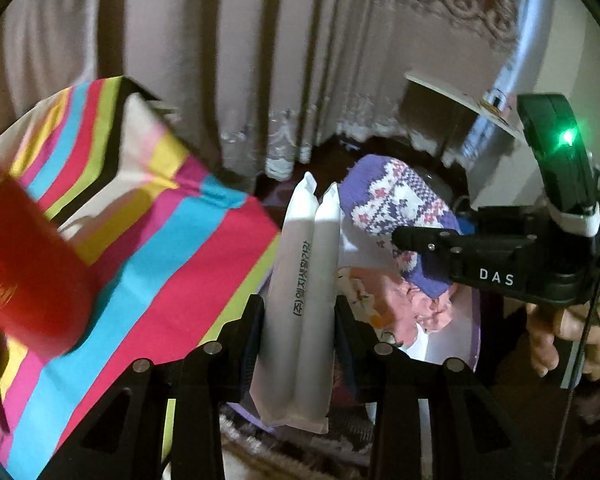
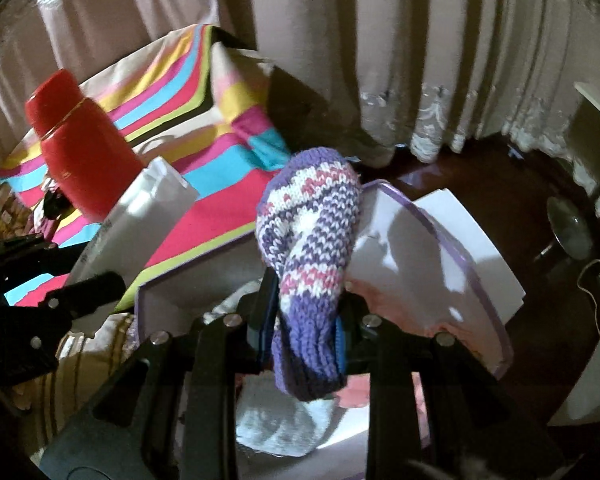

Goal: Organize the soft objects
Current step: 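Carry the white packet and purple knit sock to the white box and release, then move both open tools back over the remaining items on the bed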

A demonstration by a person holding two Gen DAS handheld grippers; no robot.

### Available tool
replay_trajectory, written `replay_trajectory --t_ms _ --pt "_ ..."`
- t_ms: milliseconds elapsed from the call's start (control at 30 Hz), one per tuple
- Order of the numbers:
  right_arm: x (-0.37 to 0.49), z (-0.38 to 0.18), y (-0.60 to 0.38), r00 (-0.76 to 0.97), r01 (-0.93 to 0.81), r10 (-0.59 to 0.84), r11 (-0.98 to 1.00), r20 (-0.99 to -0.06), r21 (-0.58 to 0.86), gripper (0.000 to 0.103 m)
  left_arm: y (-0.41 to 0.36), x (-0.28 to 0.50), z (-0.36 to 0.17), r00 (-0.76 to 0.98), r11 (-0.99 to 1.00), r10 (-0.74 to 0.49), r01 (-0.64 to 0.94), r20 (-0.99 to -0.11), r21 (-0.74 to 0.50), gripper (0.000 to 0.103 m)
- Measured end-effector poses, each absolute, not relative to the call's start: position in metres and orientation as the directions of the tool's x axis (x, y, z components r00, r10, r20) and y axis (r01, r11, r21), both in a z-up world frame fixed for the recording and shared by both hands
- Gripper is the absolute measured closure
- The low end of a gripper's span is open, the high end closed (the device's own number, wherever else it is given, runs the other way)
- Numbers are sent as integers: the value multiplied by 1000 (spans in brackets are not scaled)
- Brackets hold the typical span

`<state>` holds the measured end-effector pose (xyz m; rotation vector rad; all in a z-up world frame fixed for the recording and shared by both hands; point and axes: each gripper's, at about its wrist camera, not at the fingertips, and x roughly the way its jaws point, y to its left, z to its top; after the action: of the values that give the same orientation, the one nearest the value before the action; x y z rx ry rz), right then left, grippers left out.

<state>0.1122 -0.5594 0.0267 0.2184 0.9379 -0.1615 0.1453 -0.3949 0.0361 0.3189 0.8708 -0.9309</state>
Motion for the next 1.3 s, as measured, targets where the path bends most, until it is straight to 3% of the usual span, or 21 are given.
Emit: replay_trajectory --t_ms 67,133,267,767,1300 --pt "113 25 -566 574 256 -54 960 -817 116 67 -401 152 31 308 600 -545 793 -780 -106 52" --pt "111 23 -571 571 263 -42 955 -820 135 62 -398 157 27 315 626 -539 770 -781 -121 46" --pt "111 22 -570 572 260 -37 955 -820 139 41 -383 162 26 321 655 -545 739 -775 -155 45" --pt "119 36 -519 577 139 -9 986 -817 87 41 -320 157 61 452 718 -582 676 -676 -167 45" --pt "133 53 -428 574 -63 111 994 -811 91 41 -184 188 66 621 876 -463 431 -633 -218 45"
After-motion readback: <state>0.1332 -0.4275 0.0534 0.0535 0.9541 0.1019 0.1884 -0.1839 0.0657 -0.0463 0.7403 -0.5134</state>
